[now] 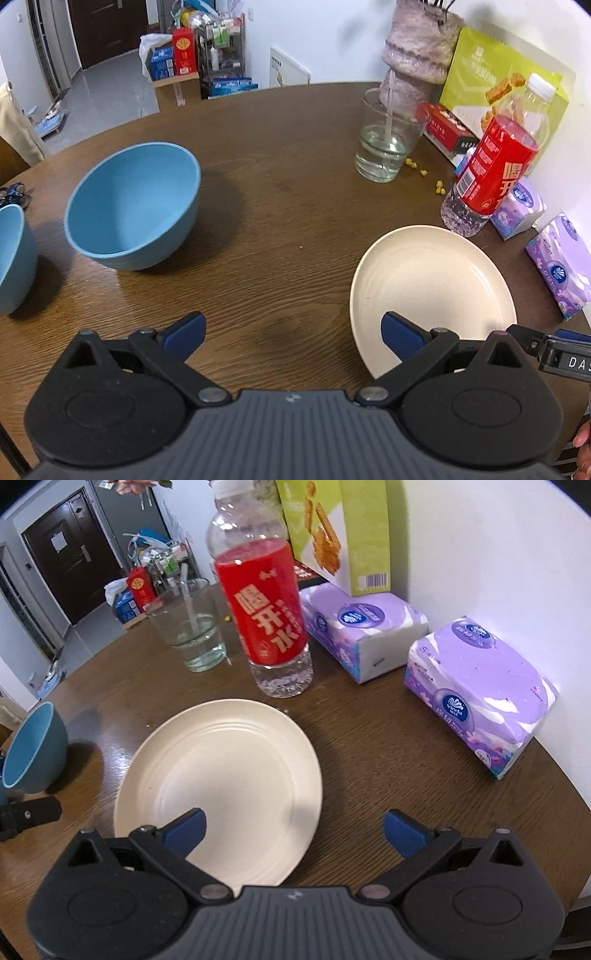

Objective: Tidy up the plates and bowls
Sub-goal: 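Move both grippers to the rim of the cream plate beside the red-labelled bottle, then close both grippers on the rim of that cream plate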

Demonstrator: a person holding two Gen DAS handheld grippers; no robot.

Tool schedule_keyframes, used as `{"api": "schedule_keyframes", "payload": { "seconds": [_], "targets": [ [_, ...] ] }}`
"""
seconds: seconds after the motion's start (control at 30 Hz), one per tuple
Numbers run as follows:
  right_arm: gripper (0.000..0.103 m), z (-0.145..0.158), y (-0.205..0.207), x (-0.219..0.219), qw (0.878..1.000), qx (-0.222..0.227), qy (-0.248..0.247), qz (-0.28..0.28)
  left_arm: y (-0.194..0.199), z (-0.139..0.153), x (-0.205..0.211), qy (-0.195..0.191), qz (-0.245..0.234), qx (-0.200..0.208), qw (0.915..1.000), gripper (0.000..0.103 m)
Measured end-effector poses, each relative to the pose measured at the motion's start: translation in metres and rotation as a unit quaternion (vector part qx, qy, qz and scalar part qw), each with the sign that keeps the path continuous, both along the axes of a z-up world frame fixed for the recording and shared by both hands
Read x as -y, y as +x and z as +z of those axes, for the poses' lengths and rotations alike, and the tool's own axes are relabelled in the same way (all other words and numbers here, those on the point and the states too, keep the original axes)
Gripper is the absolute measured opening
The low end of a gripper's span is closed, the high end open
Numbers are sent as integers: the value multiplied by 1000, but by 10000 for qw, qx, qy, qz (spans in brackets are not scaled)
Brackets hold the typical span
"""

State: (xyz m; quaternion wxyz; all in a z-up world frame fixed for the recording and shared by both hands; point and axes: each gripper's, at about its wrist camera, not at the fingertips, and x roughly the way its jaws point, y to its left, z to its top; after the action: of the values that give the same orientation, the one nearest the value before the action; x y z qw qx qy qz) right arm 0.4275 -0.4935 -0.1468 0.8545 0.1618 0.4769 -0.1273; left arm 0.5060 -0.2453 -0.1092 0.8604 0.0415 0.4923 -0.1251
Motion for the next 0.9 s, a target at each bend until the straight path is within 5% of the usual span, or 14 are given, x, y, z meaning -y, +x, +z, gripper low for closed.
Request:
{"api": "schedule_keyframes", "payload": {
  "seconds": [0.33,0.9],
  "targets": [
    [96,-20,22,25,9990,-367,252,56,24,-21,28,104,-91,-424,9990,102],
    [43,-40,57,50,9962,-684,499,212,44,-46,58,143,-77,-952,9953,66]
  ]
}}
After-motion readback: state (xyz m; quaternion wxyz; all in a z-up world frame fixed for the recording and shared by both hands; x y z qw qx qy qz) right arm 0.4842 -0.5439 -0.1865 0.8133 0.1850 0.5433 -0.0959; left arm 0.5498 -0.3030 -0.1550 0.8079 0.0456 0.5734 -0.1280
